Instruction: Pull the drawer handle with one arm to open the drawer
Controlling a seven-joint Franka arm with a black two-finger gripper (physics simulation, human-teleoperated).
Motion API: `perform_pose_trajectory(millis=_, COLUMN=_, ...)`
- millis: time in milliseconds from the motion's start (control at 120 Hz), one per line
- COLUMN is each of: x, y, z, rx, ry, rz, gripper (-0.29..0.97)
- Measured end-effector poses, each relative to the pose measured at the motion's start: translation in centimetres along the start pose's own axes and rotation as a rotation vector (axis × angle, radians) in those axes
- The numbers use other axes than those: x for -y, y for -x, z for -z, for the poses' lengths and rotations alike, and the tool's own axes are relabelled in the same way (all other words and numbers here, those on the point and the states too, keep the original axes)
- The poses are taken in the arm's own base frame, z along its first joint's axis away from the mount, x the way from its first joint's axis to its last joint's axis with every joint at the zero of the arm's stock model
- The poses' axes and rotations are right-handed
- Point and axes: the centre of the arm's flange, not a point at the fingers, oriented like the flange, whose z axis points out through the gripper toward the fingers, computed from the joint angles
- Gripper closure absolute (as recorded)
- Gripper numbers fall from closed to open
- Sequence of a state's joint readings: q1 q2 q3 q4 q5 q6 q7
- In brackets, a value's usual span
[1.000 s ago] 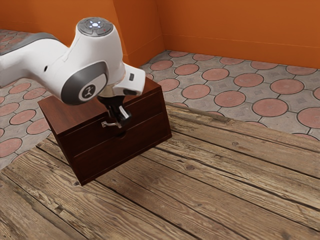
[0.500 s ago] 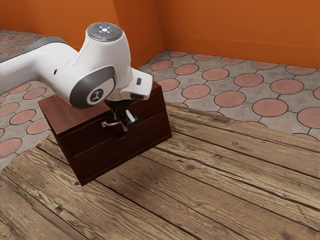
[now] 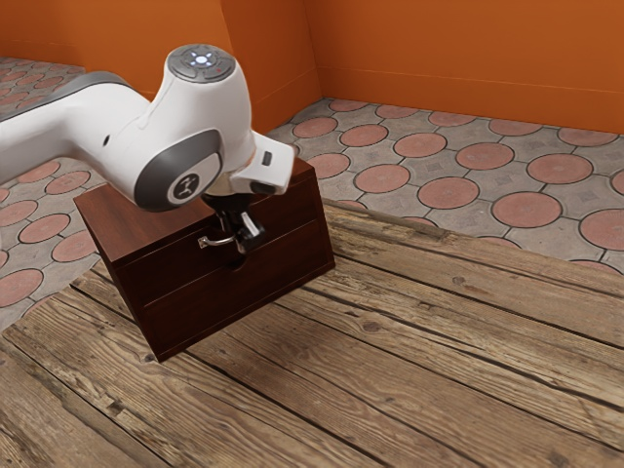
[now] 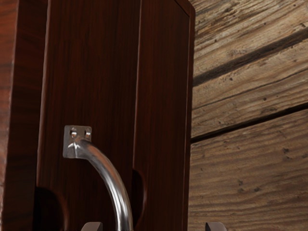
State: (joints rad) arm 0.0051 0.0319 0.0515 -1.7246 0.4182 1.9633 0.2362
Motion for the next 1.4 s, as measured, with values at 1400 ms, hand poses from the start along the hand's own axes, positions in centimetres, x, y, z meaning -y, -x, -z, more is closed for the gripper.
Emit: perform_pose_trajectory(millis=1400, x=0.8, y=0.0, z=-2.4, rx=0.024, ry=0.007, rz=-0.043, gripper=0.52)
